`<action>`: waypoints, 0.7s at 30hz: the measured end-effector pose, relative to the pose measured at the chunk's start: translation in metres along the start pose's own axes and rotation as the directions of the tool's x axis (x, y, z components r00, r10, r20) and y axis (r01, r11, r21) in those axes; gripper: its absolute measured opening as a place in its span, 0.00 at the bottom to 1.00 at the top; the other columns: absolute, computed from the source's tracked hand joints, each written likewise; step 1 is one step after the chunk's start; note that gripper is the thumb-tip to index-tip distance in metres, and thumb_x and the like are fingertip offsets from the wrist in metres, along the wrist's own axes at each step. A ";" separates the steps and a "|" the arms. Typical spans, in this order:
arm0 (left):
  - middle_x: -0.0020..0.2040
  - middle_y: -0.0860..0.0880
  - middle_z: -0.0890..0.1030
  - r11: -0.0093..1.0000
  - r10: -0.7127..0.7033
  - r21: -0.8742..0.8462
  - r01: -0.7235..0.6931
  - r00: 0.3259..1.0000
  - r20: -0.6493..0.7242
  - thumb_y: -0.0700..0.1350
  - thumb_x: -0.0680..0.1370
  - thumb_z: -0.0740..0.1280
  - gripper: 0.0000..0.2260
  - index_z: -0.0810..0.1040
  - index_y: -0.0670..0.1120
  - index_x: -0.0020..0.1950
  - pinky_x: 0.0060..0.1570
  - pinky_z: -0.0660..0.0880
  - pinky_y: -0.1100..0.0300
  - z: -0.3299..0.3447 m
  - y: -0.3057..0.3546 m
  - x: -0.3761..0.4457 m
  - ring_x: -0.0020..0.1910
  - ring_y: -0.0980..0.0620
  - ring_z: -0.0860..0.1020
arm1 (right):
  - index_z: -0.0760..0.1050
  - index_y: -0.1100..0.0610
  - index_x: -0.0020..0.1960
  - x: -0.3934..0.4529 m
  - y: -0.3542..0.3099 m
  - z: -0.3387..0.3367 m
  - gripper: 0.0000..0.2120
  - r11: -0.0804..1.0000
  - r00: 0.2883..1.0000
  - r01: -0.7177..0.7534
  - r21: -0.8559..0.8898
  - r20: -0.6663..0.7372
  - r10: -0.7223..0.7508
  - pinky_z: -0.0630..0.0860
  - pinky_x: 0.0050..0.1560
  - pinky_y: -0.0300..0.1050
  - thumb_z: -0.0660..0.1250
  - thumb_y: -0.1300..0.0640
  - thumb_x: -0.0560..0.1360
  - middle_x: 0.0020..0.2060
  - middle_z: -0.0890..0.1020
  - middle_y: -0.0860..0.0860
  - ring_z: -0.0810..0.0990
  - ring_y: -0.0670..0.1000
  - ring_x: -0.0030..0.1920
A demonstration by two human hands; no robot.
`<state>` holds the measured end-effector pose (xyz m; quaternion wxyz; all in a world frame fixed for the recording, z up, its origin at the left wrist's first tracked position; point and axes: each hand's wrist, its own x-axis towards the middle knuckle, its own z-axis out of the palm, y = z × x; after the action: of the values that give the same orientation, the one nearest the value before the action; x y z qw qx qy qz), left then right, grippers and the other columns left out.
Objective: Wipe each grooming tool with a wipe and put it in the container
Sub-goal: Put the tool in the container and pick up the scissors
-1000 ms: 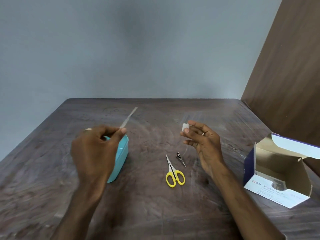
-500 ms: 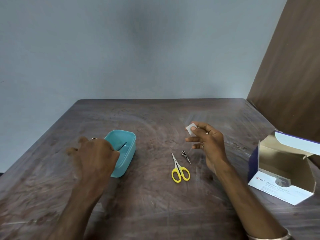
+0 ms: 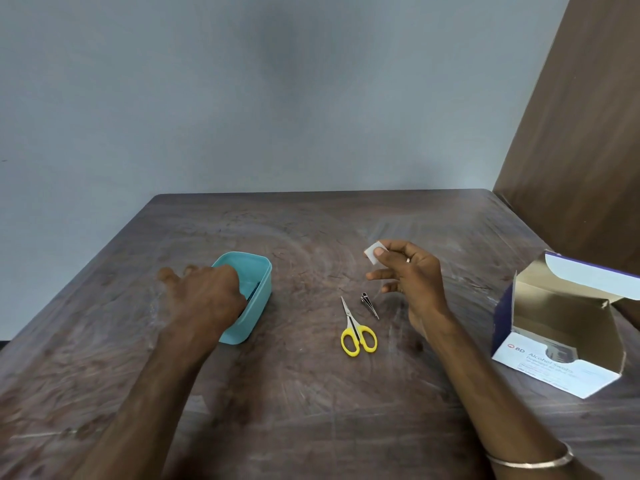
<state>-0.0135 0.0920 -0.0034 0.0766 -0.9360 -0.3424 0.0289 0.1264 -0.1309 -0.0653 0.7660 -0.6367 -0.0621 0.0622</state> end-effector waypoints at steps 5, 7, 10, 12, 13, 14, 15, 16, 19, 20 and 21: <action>0.36 0.52 0.78 0.999 0.035 -0.033 -0.040 0.989 -0.143 0.53 0.78 0.66 0.11 0.79 0.49 0.39 0.59 0.62 0.46 -0.006 0.002 0.001 0.43 0.49 0.71 | 0.81 0.60 0.54 0.002 0.001 0.000 0.08 1.000 1.000 0.003 -0.006 -0.018 -0.003 0.72 0.25 0.39 0.72 0.61 0.75 0.45 0.87 0.57 0.85 0.51 0.31; 0.43 0.49 0.83 0.983 0.065 -0.142 -0.116 0.945 -0.321 0.54 0.78 0.66 0.11 0.83 0.50 0.43 0.55 0.62 0.46 -0.009 0.010 -0.009 0.48 0.46 0.75 | 0.82 0.60 0.53 0.002 0.000 0.001 0.07 1.000 0.999 0.006 0.002 -0.031 -0.006 0.71 0.25 0.39 0.72 0.61 0.75 0.44 0.87 0.56 0.84 0.49 0.30; 0.48 0.49 0.84 0.923 0.130 -0.259 -0.285 0.862 -0.489 0.55 0.78 0.67 0.11 0.85 0.51 0.47 0.54 0.60 0.47 -0.015 0.031 -0.032 0.54 0.45 0.76 | 0.82 0.58 0.50 0.002 -0.001 0.000 0.04 1.000 0.998 0.022 0.010 -0.057 -0.021 0.71 0.23 0.38 0.73 0.62 0.75 0.40 0.86 0.53 0.82 0.47 0.28; 0.49 0.52 0.84 0.902 0.202 -0.262 -0.344 0.871 -0.447 0.57 0.78 0.65 0.12 0.85 0.52 0.49 0.56 0.62 0.47 -0.013 0.048 -0.043 0.56 0.46 0.75 | 0.82 0.57 0.49 0.001 -0.002 -0.001 0.04 0.999 0.997 0.030 0.012 -0.071 -0.029 0.70 0.22 0.37 0.73 0.63 0.75 0.39 0.85 0.53 0.80 0.47 0.26; 0.50 0.53 0.84 0.901 0.243 -0.251 -0.354 0.890 -0.385 0.59 0.78 0.64 0.14 0.84 0.53 0.50 0.57 0.63 0.47 -0.010 0.057 -0.046 0.57 0.47 0.75 | 0.82 0.57 0.49 0.001 -0.003 -0.001 0.05 0.999 0.997 0.031 0.014 -0.074 -0.030 0.70 0.22 0.37 0.73 0.64 0.75 0.39 0.85 0.53 0.80 0.46 0.26; 0.50 0.53 0.84 0.901 0.286 -0.237 -0.363 0.909 -0.304 0.60 0.78 0.63 0.15 0.84 0.53 0.51 0.57 0.63 0.48 -0.006 0.065 -0.047 0.58 0.48 0.75 | 0.81 0.57 0.50 0.000 -0.003 -0.001 0.06 0.999 0.997 0.030 0.014 -0.074 -0.029 0.70 0.22 0.38 0.72 0.65 0.75 0.39 0.85 0.53 0.79 0.47 0.26; 0.51 0.52 0.84 0.898 0.326 -0.234 -0.374 0.920 -0.218 0.61 0.78 0.63 0.15 0.84 0.53 0.51 0.57 0.64 0.48 -0.002 0.072 -0.048 0.58 0.48 0.75 | 0.81 0.57 0.50 0.000 -0.004 -0.001 0.07 0.999 0.997 0.031 0.012 -0.072 -0.030 0.70 0.23 0.38 0.72 0.65 0.74 0.39 0.85 0.53 0.79 0.47 0.26; 0.51 0.52 0.84 0.890 0.357 -0.251 -0.380 0.924 -0.135 0.61 0.77 0.64 0.16 0.84 0.53 0.51 0.57 0.66 0.49 0.003 0.079 -0.049 0.58 0.48 0.76 | 0.81 0.57 0.51 -0.001 -0.004 -0.001 0.07 0.999 0.997 0.034 0.010 -0.070 -0.033 0.70 0.23 0.39 0.72 0.65 0.74 0.39 0.85 0.53 0.79 0.47 0.26; 0.49 0.51 0.85 0.875 0.391 -0.310 -0.372 0.920 -0.001 0.64 0.75 0.66 0.17 0.85 0.52 0.47 0.57 0.71 0.50 0.017 0.089 -0.049 0.55 0.48 0.79 | 0.81 0.57 0.52 -0.001 -0.004 -0.002 0.08 0.999 0.997 0.040 0.004 -0.060 -0.040 0.70 0.24 0.40 0.72 0.66 0.74 0.40 0.85 0.54 0.79 0.48 0.26; 0.49 0.51 0.85 0.874 0.390 -0.315 -0.370 0.921 0.001 0.64 0.75 0.65 0.18 0.84 0.52 0.46 0.57 0.71 0.49 0.020 0.090 -0.050 0.54 0.48 0.79 | 0.81 0.57 0.52 -0.002 -0.004 -0.001 0.09 0.999 0.998 0.043 0.000 -0.056 -0.043 0.70 0.24 0.40 0.72 0.66 0.74 0.40 0.85 0.54 0.79 0.49 0.26; 0.48 0.51 0.84 0.873 0.386 -0.320 -0.368 0.922 -0.007 0.63 0.76 0.65 0.18 0.84 0.51 0.46 0.56 0.72 0.49 0.023 0.090 -0.050 0.54 0.48 0.79 | 0.81 0.57 0.53 -0.001 -0.004 -0.001 0.09 0.999 0.998 0.046 -0.004 -0.053 -0.046 0.70 0.24 0.40 0.72 0.66 0.74 0.40 0.85 0.54 0.79 0.49 0.26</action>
<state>0.0033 -0.0056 -0.0405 -0.0910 -0.9835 -0.1557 0.0148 0.1252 -0.1329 -0.0620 0.7677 -0.6377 -0.0563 0.0276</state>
